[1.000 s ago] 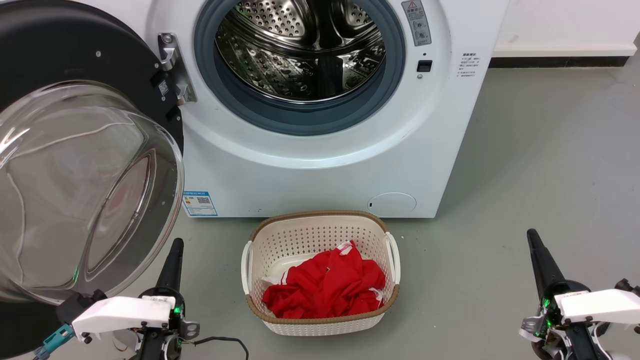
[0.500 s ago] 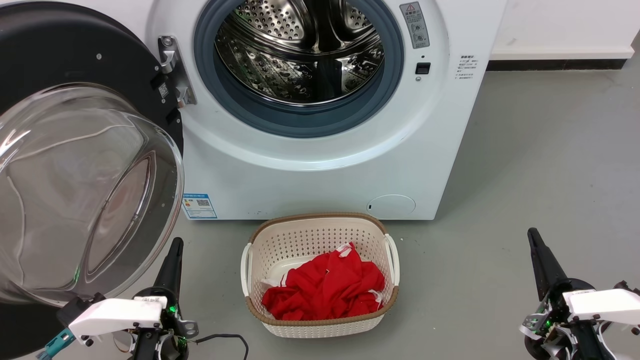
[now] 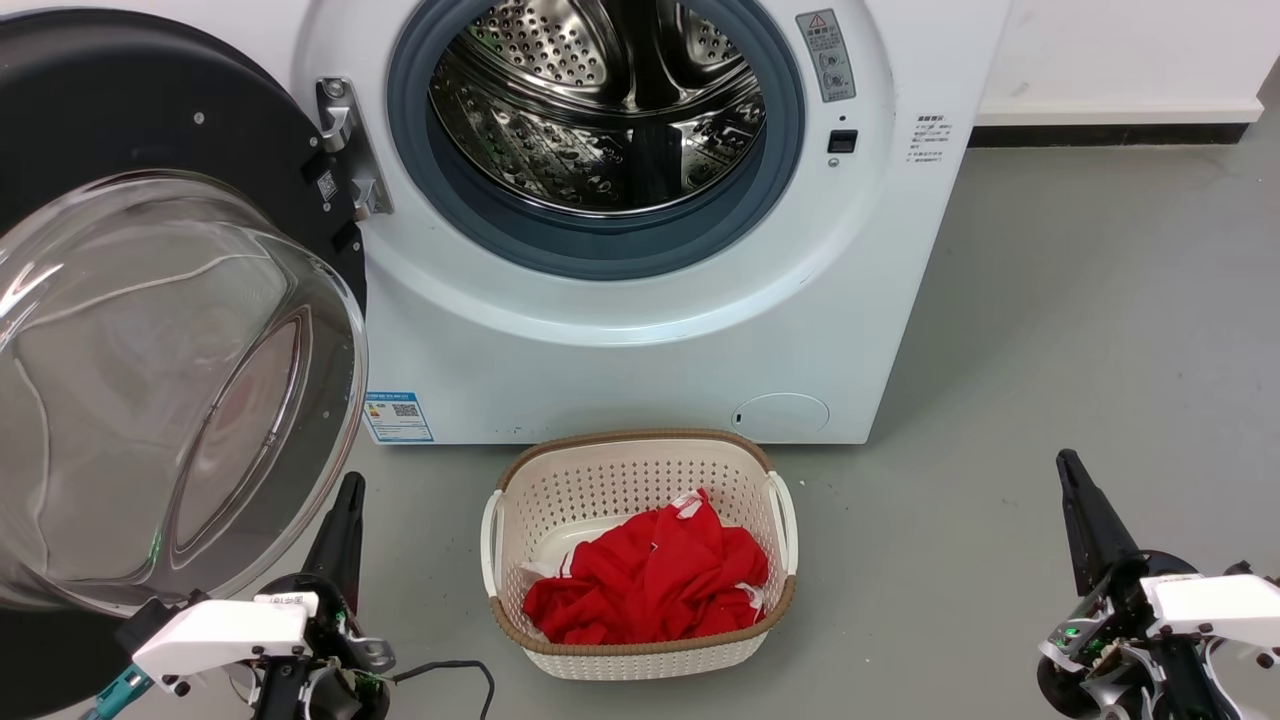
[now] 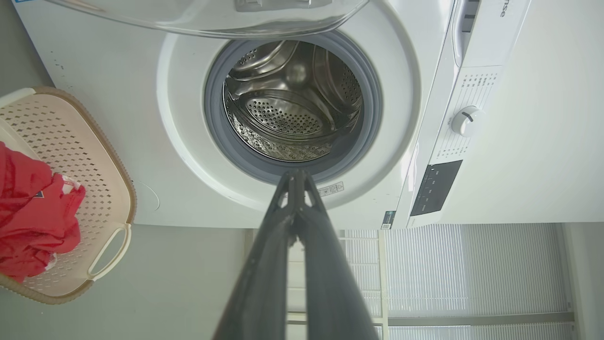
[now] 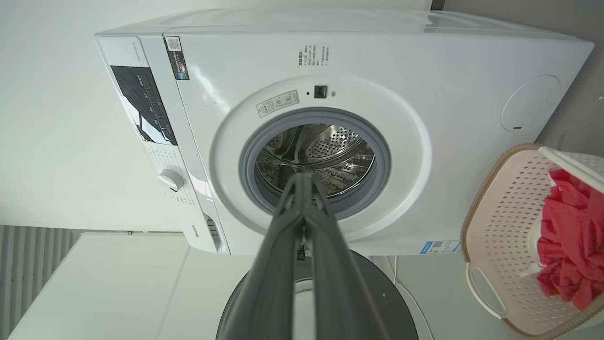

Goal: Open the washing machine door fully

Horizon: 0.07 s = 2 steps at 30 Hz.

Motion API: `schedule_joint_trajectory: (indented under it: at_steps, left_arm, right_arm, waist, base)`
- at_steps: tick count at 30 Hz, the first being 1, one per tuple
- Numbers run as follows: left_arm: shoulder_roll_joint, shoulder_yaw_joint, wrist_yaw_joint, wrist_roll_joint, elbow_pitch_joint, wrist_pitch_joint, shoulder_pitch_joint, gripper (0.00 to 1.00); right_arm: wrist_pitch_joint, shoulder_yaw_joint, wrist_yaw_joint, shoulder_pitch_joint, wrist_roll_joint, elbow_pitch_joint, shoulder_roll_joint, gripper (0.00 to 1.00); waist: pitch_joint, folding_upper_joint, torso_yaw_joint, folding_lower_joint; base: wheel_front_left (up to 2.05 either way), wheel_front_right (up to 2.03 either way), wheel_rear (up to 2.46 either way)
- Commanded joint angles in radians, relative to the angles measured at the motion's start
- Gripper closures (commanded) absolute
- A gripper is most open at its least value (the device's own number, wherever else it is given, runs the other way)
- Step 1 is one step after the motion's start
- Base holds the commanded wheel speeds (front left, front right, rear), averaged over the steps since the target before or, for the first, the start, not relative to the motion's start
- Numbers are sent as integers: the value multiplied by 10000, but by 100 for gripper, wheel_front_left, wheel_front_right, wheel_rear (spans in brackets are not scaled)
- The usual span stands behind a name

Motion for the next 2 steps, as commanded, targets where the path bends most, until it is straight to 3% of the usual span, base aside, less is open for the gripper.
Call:
schedule_joint_trajectory:
  at_steps: [1,2]
  left_arm:
    - [9,53,-54,-203,16,59,-66,100]
    - [9,54,-53,-236,17,73,-66,100]
  right_arm:
    - [72,-22,-3,-121,205,45,26,100]
    - [74,-28,-3,-127,238,50,28,100]
  waist:
    - [-8,0,-2,0]
    - [-12,0,-3,0]
  base:
    - [0,0,0]
    - [0,0,0]
